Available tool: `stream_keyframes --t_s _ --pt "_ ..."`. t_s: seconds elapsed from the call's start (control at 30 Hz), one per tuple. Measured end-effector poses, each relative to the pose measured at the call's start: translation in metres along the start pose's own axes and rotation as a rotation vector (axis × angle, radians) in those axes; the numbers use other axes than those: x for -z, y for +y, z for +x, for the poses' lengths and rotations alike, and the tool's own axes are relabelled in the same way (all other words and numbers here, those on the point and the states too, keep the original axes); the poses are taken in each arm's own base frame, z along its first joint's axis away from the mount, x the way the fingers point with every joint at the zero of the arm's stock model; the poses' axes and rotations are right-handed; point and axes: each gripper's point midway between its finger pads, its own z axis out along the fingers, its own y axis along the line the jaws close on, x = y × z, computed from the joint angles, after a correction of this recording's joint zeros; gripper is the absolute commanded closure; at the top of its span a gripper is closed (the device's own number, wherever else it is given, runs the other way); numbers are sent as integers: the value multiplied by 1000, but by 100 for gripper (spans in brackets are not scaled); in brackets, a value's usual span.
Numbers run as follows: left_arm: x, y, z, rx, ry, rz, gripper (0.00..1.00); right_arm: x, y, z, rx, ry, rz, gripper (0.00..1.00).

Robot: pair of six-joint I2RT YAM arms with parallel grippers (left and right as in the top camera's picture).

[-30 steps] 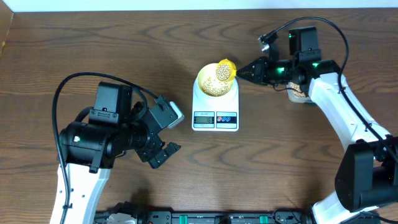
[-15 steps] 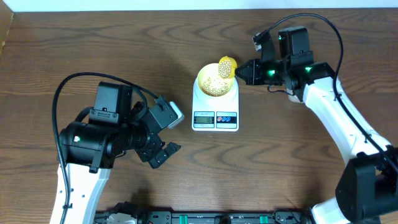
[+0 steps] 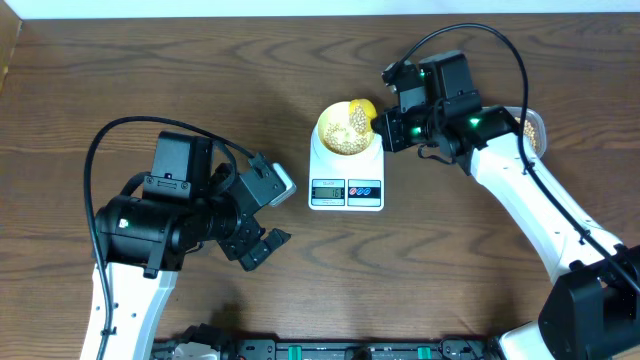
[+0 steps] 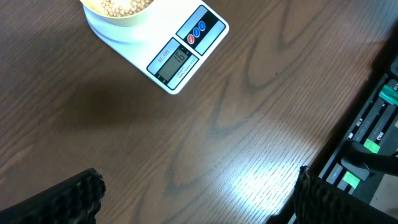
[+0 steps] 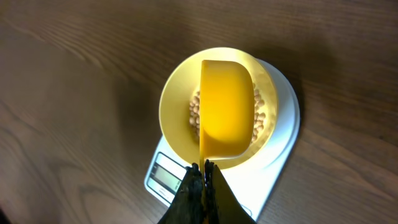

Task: Scoop item into bowl and weigh 50g on scale
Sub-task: 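Tilt the scoop with right gripper to pour soybeans into bowl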

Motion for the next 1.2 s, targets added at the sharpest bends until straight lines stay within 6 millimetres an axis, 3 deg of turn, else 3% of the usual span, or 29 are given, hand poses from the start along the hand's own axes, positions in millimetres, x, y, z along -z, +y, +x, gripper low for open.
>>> stream_keyframes --t_s 0.33,1.2 --pt "0 0 0 0 0 0 1 0 1 2 100 5 52 99" --pt "0 0 0 0 0 0 1 3 -6 0 148 -3 103 99"
